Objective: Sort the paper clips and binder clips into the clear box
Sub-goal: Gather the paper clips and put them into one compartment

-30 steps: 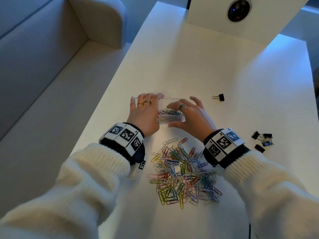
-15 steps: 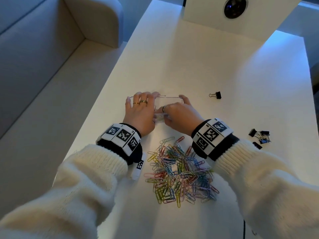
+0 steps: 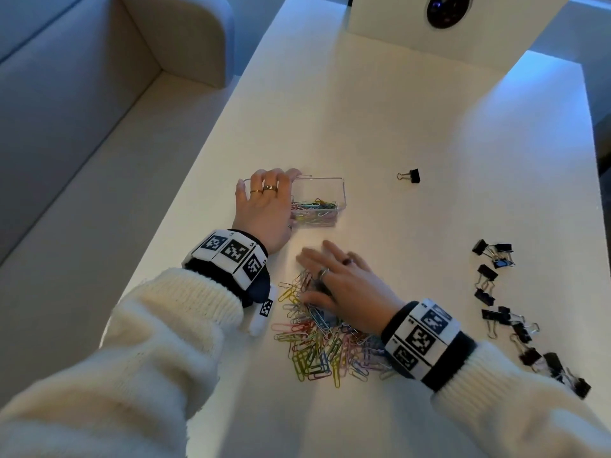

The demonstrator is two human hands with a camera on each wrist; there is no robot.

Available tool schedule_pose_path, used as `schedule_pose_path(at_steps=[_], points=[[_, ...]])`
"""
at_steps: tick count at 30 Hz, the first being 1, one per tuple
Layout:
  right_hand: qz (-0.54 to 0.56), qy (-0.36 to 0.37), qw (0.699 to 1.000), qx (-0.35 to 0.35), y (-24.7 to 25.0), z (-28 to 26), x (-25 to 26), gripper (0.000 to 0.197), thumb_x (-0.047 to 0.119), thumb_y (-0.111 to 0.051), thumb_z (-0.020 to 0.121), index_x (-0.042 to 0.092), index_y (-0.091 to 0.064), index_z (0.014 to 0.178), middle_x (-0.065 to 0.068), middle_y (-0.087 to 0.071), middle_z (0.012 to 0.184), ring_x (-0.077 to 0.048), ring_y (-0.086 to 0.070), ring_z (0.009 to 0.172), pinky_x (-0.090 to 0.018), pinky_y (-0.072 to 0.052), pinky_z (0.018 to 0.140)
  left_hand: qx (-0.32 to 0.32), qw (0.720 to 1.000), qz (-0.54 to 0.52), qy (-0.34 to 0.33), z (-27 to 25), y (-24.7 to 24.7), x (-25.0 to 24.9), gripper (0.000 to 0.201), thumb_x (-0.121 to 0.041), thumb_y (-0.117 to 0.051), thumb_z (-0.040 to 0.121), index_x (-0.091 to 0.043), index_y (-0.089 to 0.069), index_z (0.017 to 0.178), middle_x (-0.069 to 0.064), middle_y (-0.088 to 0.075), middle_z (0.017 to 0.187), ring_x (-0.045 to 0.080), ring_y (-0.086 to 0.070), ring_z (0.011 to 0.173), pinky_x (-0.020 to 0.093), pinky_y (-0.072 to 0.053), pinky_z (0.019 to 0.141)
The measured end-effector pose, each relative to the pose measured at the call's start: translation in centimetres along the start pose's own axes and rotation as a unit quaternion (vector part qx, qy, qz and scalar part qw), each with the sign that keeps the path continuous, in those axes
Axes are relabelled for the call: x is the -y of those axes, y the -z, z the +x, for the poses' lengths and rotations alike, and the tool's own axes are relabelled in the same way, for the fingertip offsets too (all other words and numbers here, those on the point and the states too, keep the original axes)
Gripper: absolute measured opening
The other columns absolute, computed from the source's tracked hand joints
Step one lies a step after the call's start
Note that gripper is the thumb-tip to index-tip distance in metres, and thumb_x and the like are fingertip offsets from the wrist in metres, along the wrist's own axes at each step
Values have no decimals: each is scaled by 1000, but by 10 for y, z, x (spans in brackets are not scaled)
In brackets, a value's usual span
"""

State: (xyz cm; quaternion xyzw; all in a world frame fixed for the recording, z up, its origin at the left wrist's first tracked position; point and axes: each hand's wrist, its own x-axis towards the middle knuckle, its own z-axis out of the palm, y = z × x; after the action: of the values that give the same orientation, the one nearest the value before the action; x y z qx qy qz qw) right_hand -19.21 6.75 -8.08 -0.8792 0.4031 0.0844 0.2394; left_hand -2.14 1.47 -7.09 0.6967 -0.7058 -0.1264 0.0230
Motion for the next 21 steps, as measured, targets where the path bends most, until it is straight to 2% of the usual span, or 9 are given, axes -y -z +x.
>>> schedule_pose_path(at_steps=[2, 5, 7, 10, 12, 14, 17, 19, 21], points=[[-38, 14, 998, 50, -11, -7, -6, 68, 60, -15, 84, 29, -15, 145, 11, -7, 155, -17, 4, 143, -44, -4, 117, 3, 1000, -4, 0, 0, 0, 1, 75, -27, -54, 86, -19, -8, 144, 6, -18, 145, 28, -8, 139, 52, -6, 113], [-22, 21, 997, 67, -14, -27, -14, 80, 64, 2, 72, 33, -19, 143, 15, -10, 154, -10, 4, 143, -37, 1, 115, 22, 1000, -22, -1, -3, 2, 0, 82, -35, -59, 84, -22, -5, 145, 3, -8, 152, 26, 1, 142, 57, 0, 113], [26, 18, 998, 53, -10, -43, -18, 79, 66, -2, 73, 35, -26, 141, 18, -15, 152, -6, -2, 142, -33, 0, 115, 12, 999, -33, 0, -11, 9, -2, 88, -39, -59, 83, -23, 0, 147, 0, 4, 156, 25, 11, 144, 59, 5, 111], [118, -45, 989, -73, -6, -70, -29, 67, 63, -17, 79, 30, -49, 127, 17, -44, 134, -4, -41, 124, -26, -26, 109, -126, 990, -46, -52, -43, 20, -5, 72, -32, -60, 82, -19, -24, 143, 6, -18, 153, 26, -10, 143, 57, -6, 112], [164, -110, 973, -119, -4, -88, -37, 58, 61, -23, 78, 23, -63, 96, 16, -60, 97, 1, -56, 83, -18, -46, 82, -157, 977, -121, -83, -71, 14, -5, 46, -32, -58, 80, -18, -49, 123, 7, -47, 130, 20, -41, 121, 46, -35, 103], [231, -155, 959, -53, -6, -103, -40, 50, 59, -30, 80, 19, -59, 71, 11, -60, 68, -1, -55, 58, -13, -44, 59, 21, 971, -226, -71, -102, 1, -3, 26, -43, -56, 81, -20, -58, 95, 1, -63, 96, 12, -57, 85, 32, -52, 79], [279, -159, 945, 61, -21, -111, -35, 30, 48, -42, 86, 27, -56, 71, 9, -62, 66, 2, -56, 55, -8, -44, 57, 347, 897, -270, -47, -132, -26, -11, 26, -41, -63, 82, -14, -63, 84, 1, -67, 71, 9, -61, 58, 29, -53, 66], [275, -152, 948, 49, -27, -108, -32, 28, 48, -42, 86, 27, -59, 78, 9, -63, 73, 0, -58, 61, -12, -49, 62, 389, 878, -274, -58, -138, -41, -21, 20, -34, -66, 82, -15, -62, 87, -5, -64, 65, 6, -60, 54, 28, -54, 67], [258, -148, 955, 11, -25, -101, -32, 39, 53, -40, 84, 21, -63, 84, 6, -66, 77, -5, -61, 67, -20, -52, 67, 365, 881, -294, -59, -135, -48, -30, 16, -30, -67, 82, -19, -61, 91, -7, -64, 68, 2, -59, 55, 27, -54, 69]])
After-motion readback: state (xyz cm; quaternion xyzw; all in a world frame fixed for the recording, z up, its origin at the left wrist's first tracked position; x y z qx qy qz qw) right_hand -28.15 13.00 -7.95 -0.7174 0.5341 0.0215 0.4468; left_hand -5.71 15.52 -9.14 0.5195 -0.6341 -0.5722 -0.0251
